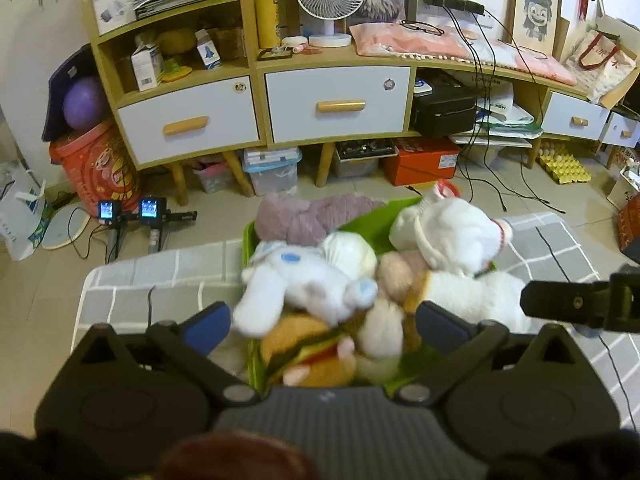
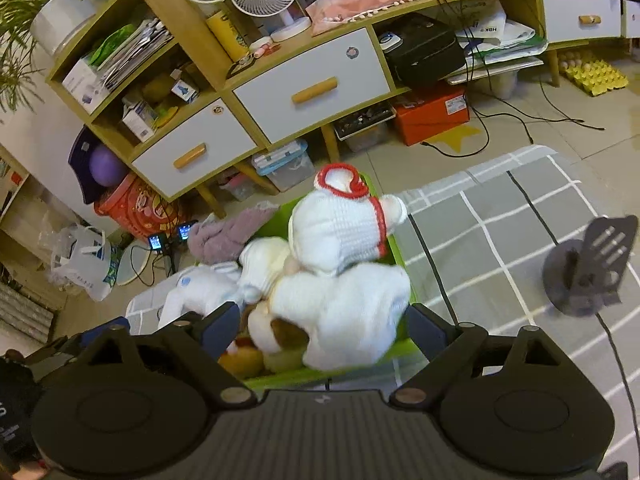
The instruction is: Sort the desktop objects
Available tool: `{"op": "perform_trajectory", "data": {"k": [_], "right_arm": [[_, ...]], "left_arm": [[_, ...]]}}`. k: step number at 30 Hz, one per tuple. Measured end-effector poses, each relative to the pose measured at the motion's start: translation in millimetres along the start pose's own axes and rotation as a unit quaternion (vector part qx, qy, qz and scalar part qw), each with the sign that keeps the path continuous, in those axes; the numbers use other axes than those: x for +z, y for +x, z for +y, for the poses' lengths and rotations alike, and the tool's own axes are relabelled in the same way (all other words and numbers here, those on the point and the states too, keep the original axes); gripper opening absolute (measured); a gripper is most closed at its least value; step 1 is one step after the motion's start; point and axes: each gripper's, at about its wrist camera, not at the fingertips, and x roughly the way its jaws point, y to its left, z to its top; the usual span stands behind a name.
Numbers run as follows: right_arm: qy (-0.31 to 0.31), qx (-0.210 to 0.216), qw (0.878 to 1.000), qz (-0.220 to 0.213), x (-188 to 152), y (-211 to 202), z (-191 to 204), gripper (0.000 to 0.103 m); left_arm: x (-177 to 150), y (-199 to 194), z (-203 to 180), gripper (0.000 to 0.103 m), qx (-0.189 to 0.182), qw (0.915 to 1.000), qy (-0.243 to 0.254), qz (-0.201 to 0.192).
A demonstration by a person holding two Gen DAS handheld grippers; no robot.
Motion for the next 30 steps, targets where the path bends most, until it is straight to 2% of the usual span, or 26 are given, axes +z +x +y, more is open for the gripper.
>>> {"op": "perform_trajectory", "data": {"k": [12,20,25,27,30], "right_arm": [[-0.031,-0.008,0.999,0.005,-35,-39,0,0.092],[-0.059,-0.022,0.998,0.019,-58,-43,-1,0.093],[-0.065,-0.033,0.997,0.033,-67,-40,-5,0.095],[-0.068,-0.042,0.996,0.049,-72,-39,-6,0.095],[-0.086,-0.051,0.993,0.055,-78,-45,-5,0.095]], "left_arm": [[-48,-41,1,0.102,0.013,0.9990,-0.039,0.016],[-76,-59,-2,0.102,0.013,0.9971,-0.070,0.028],[-91,-61,-2,0.102,0.029,0.9955,-0.088,0.022],[-95,-61,-5,0.102,0.041,0.9944,-0.092,0.033],[-100,-65,-7,0.102,0.029,0.9940,-0.093,0.050]]}}
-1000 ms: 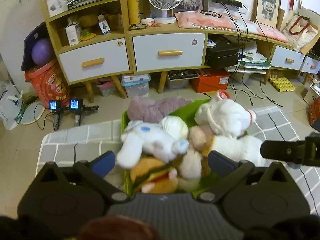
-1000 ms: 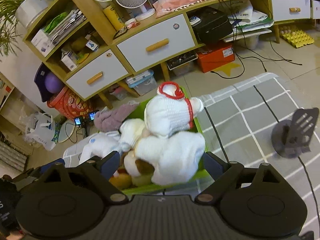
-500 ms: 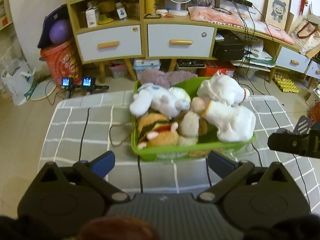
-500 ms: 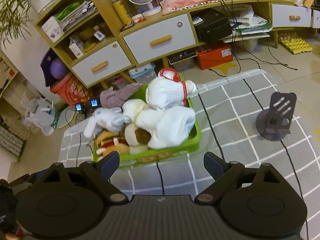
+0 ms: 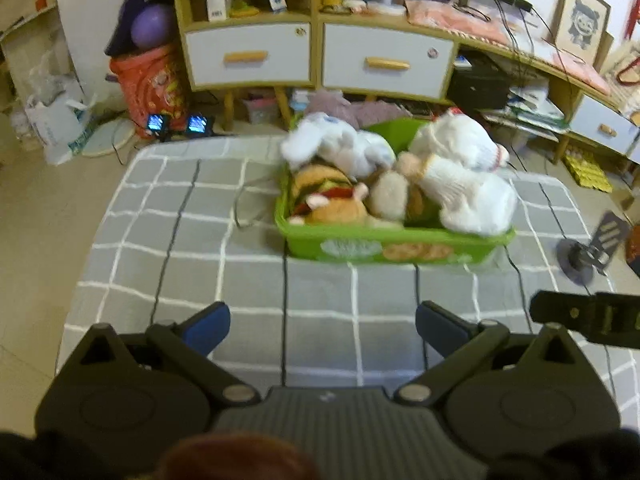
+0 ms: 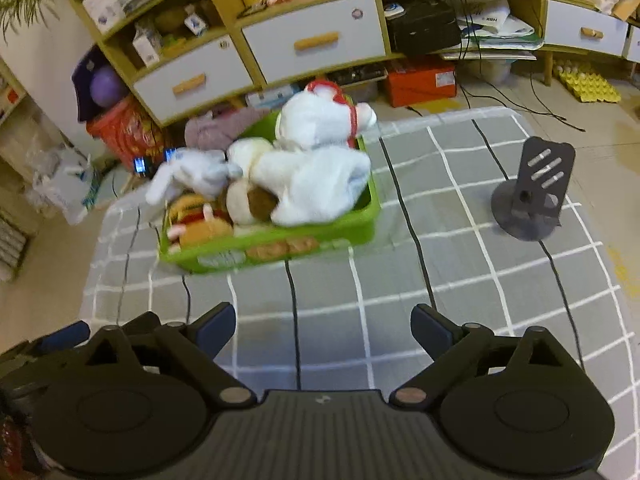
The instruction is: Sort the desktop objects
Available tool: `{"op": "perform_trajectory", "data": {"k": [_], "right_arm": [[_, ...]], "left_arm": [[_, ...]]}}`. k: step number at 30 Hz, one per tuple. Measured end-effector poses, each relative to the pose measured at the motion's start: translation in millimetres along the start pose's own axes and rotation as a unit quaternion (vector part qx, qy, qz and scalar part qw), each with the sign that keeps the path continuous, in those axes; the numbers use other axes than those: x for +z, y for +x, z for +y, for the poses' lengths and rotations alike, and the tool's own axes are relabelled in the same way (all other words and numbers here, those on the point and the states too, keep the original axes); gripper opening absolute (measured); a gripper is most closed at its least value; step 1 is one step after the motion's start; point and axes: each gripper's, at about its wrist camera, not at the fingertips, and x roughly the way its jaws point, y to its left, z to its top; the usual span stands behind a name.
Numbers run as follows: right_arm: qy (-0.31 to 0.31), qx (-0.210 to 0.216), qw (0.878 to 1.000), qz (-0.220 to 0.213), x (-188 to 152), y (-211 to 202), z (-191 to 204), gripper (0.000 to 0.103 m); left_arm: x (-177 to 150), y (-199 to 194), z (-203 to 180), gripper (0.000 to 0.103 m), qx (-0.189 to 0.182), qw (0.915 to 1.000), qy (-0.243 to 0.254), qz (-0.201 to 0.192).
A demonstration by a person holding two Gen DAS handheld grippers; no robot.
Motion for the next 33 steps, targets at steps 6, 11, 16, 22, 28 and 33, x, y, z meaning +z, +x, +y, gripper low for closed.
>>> {"op": "perform_trajectory", "data": {"k": [6,11,16,22,28,33], "right_arm": [[-0.010,-0.009,1.000,-0.008,-9,-12,5,0.098],[-0.027,-0.010,1.000,-0.011,-12,-15,12,0.098],[-0.027,-0.010,1.000,-0.006,-11,-11,15,0.098],[-0.031,-0.015,0.999,-0.003,-11,-8,17,0.099],[-0.032,-0.015,0.999,-0.002,-12,-8,17,0.099],[-0.032,-0.017,0.999,-0.001,-12,-7,16,0.099]], "left_arm": [[-12,-15,-11,0.102,0.038,0.9991,0.016,-0.011],[-16,-17,-12,0.102,0.038,0.9993,0.006,-0.006],[-16,-18,-9,0.102,0.040,0.9992,0.002,-0.006],[-16,-15,-8,0.102,0.034,0.9994,0.002,0.002],[-16,-14,-8,0.102,0.034,0.9994,0.003,0.003],[-17,-13,-9,0.102,0.034,0.9994,0.003,0.005]]}}
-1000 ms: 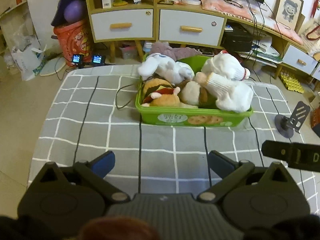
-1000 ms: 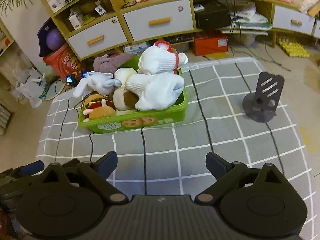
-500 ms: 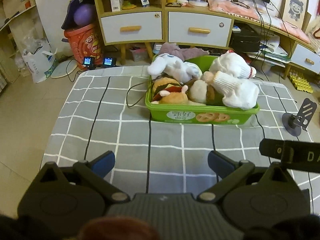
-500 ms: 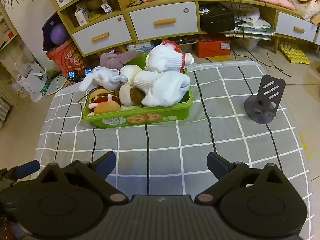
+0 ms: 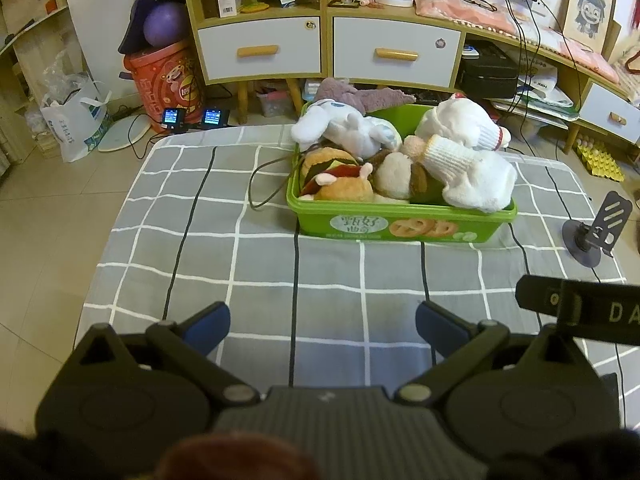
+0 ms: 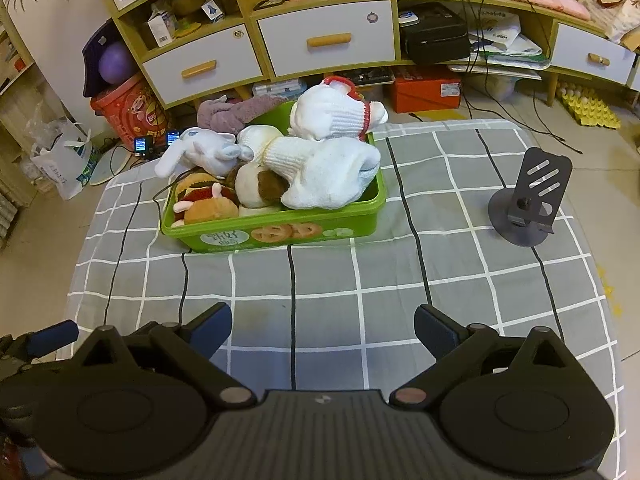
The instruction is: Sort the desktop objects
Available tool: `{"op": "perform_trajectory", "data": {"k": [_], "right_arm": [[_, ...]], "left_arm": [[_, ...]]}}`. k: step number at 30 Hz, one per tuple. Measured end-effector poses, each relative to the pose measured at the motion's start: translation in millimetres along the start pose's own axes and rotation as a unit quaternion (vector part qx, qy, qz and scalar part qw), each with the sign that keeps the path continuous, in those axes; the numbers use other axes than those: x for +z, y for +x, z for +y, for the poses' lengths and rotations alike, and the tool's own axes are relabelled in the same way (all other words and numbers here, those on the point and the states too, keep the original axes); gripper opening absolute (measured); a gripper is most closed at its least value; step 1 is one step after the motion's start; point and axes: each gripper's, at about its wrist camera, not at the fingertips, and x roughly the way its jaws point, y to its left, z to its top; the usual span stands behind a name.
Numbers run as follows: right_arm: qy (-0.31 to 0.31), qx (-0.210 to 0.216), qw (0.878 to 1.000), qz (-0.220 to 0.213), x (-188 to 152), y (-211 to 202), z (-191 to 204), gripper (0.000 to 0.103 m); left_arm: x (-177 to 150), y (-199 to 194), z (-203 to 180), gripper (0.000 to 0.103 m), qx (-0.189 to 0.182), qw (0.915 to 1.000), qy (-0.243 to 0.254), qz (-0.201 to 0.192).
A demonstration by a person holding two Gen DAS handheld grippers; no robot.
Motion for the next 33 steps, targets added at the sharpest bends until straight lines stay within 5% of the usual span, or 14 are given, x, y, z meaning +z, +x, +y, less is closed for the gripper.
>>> {"op": "perform_trajectory", "data": {"k": [33], "right_arm": [[0.000,0.000,1.000,0.004,-1.4,2.8,-0.8,0.099]], "left_arm": [[-1.2,2.2,0.4,0.102,-0.001,1.0000,0.001,0.003]]}}
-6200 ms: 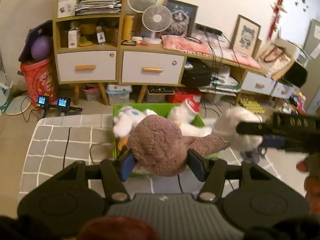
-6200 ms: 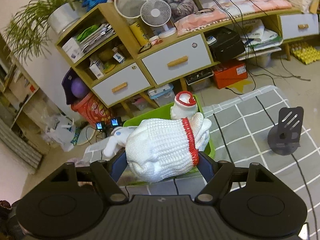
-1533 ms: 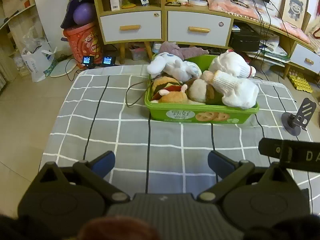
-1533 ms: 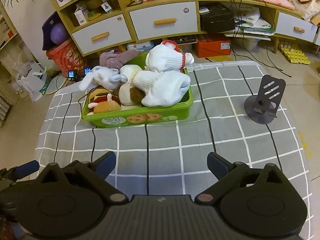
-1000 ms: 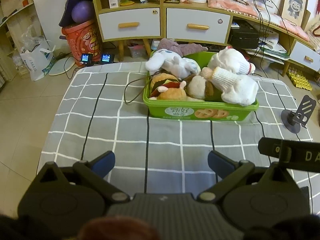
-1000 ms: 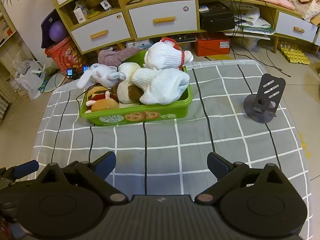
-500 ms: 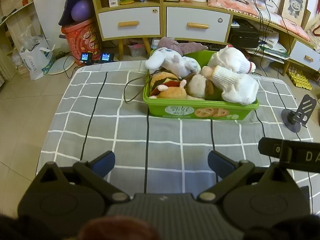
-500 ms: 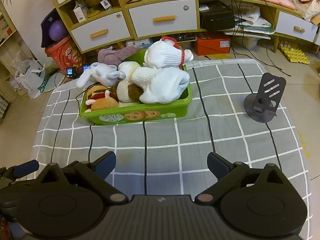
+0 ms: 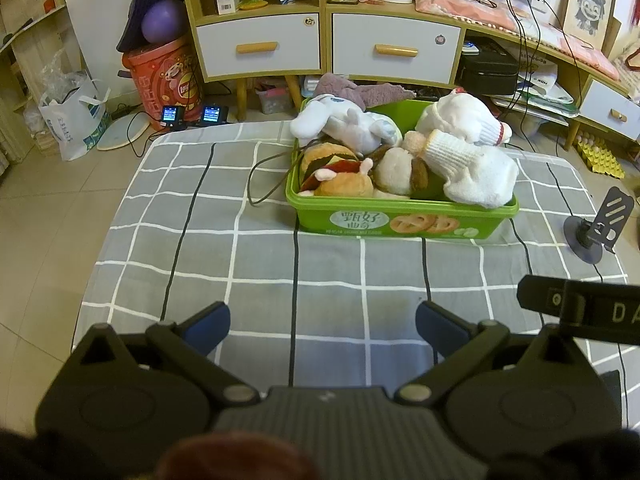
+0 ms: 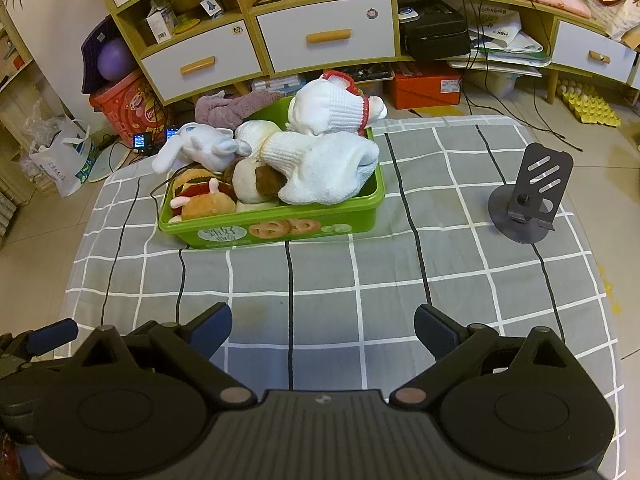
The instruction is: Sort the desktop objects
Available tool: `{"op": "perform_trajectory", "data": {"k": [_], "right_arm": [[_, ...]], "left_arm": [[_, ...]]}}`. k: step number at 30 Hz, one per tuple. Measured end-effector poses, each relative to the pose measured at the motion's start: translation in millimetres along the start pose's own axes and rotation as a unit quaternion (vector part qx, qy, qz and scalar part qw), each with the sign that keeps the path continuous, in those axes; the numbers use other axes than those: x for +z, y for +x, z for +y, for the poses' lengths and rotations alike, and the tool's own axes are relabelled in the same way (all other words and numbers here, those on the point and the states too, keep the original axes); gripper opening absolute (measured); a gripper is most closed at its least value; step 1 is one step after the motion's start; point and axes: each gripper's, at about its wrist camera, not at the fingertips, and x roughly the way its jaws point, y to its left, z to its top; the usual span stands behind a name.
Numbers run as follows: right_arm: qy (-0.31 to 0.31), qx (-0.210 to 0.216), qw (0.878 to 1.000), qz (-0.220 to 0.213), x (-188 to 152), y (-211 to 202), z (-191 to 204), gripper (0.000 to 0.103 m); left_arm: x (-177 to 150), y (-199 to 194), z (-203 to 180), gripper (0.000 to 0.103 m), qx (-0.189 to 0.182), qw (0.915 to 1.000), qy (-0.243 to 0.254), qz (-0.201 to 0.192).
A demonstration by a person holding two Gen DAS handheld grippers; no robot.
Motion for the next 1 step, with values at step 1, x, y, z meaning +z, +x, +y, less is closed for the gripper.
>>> {"op": "perform_trajectory", "data": {"k": [1], "right_arm": [[0.000,0.000,1.000,0.000,-0.3,0.6,-0.2,0.099]], "left_arm": [[-0.6,0.9,0.2,0.102,0.000,1.0000,0.000,0.000]]}}
